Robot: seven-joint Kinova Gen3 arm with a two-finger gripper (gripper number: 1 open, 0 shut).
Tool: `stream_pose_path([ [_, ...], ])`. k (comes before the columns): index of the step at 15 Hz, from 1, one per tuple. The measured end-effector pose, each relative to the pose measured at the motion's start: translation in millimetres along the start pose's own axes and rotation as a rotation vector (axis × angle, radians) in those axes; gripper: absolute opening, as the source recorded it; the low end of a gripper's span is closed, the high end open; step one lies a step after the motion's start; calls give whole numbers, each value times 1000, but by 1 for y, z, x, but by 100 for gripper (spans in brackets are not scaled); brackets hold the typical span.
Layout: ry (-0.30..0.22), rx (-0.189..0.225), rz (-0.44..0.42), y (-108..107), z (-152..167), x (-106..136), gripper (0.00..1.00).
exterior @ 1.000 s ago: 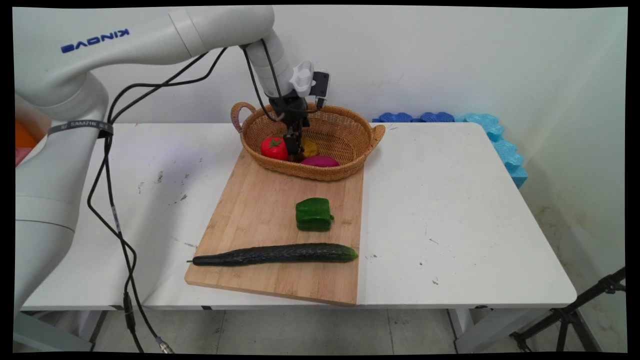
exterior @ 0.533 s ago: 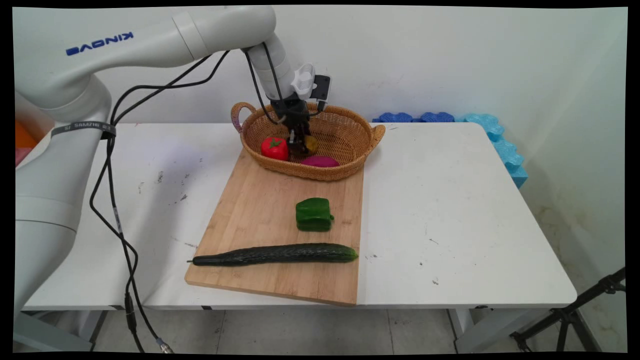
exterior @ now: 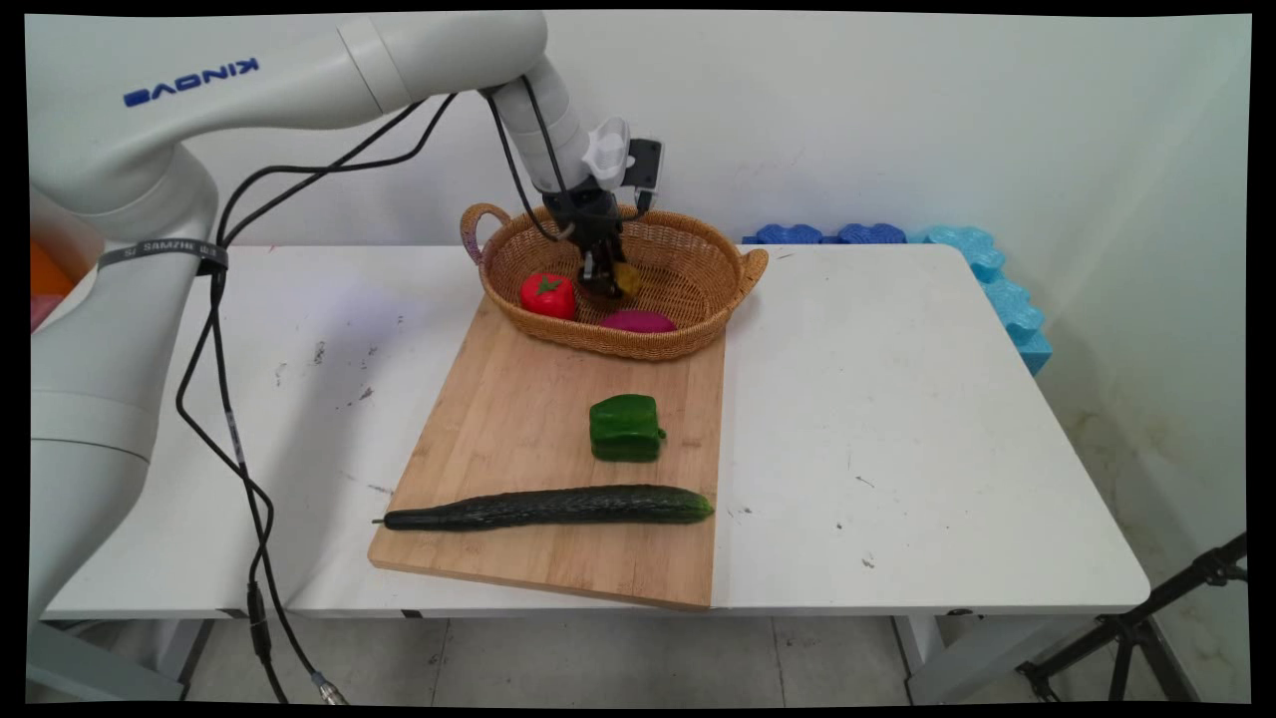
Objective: Place the picked object on the cutting board
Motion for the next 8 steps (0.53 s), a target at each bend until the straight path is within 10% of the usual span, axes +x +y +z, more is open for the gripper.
stream_pose_path([
  [8,142,82,-141,21,-101,6,0],
])
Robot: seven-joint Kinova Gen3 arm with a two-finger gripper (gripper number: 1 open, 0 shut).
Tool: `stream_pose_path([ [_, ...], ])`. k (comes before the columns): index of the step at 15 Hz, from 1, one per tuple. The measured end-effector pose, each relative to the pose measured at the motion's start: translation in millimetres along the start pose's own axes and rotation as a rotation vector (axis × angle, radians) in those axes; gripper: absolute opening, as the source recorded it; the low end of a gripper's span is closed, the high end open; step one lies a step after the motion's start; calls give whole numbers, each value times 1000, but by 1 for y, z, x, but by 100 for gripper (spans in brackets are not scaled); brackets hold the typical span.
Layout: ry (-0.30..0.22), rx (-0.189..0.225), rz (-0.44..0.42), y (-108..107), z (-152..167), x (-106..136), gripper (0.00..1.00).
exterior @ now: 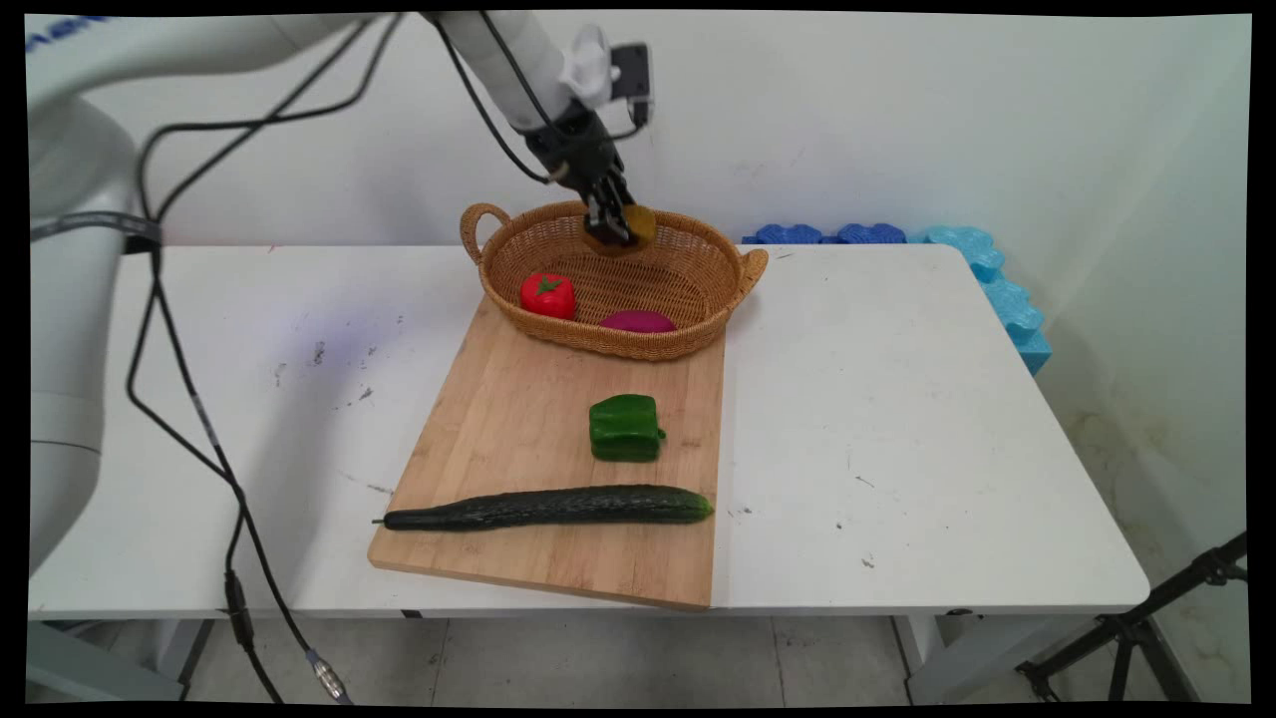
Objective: Place the picked object on the cutting board
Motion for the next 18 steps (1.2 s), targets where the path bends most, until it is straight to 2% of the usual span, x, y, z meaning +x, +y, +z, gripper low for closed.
stream_pose_path([
  [4,42,1,-31,20,-49,-5,0],
  [7,63,-14,-63,37,-82,-17,0],
  [11,64,-59,-110,70,-119,-54,0],
  [15,42,-88,-116,96,-128,-94,0],
  [18,27,-105,-124,117,-123,-125,0],
])
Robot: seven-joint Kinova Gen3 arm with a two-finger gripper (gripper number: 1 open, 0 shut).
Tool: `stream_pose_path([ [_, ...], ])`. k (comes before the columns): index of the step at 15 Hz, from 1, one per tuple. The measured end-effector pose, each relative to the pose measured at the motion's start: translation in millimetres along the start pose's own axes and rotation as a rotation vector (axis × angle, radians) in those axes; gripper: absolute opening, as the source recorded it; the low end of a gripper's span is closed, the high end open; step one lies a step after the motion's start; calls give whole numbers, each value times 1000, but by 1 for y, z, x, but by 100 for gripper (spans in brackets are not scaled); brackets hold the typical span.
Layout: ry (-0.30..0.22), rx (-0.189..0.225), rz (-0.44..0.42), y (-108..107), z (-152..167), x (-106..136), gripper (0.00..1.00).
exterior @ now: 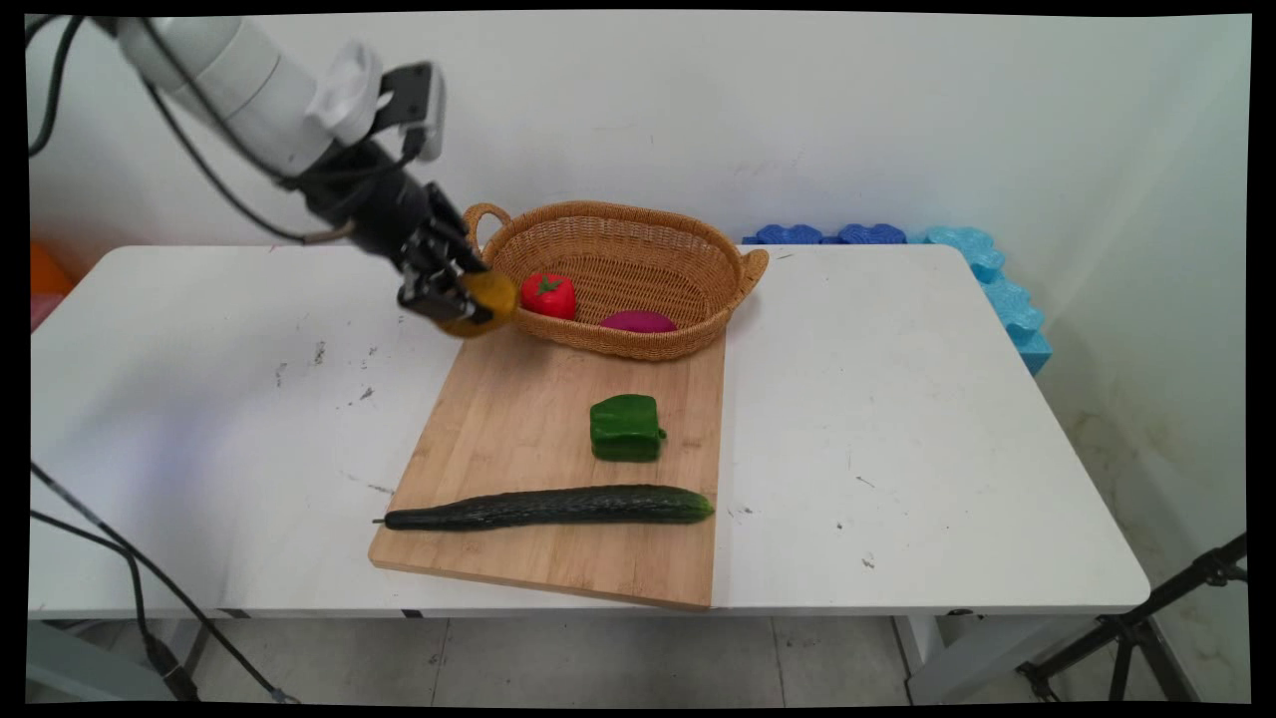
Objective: Place the picked object on the cutting board
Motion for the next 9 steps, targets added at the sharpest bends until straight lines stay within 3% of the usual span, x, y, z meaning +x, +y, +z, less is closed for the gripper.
stream_pose_path([
  [5,0,-23,-22,29,31,-33,0],
  [9,8,-51,-25,48,63,-40,0],
])
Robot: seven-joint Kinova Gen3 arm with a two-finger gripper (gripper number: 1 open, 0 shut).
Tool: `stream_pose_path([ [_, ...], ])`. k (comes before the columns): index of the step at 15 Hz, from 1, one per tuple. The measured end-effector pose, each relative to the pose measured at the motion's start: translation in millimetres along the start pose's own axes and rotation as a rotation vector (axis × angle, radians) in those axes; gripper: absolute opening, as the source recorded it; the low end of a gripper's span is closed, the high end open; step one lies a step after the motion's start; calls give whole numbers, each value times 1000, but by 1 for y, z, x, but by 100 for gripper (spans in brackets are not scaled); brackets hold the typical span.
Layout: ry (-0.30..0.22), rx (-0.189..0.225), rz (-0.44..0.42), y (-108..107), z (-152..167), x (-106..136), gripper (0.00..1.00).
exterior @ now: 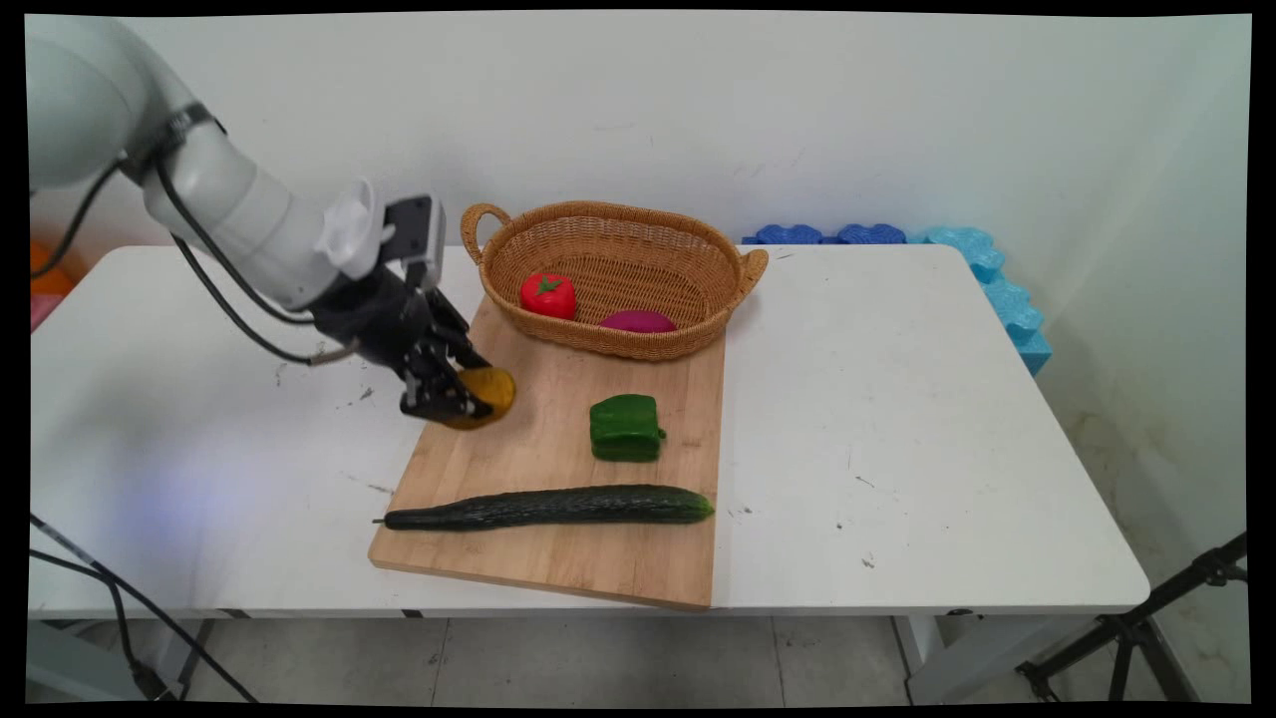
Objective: Place the picked object on the cutting board
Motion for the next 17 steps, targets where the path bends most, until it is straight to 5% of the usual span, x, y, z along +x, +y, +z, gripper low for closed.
stream_pose_path([
  [12,29,47,-23,25,48,-6,0],
  [13,32,53,-26,26,50,-6,100],
  [17,46,65,-33,32,54,-7,100],
])
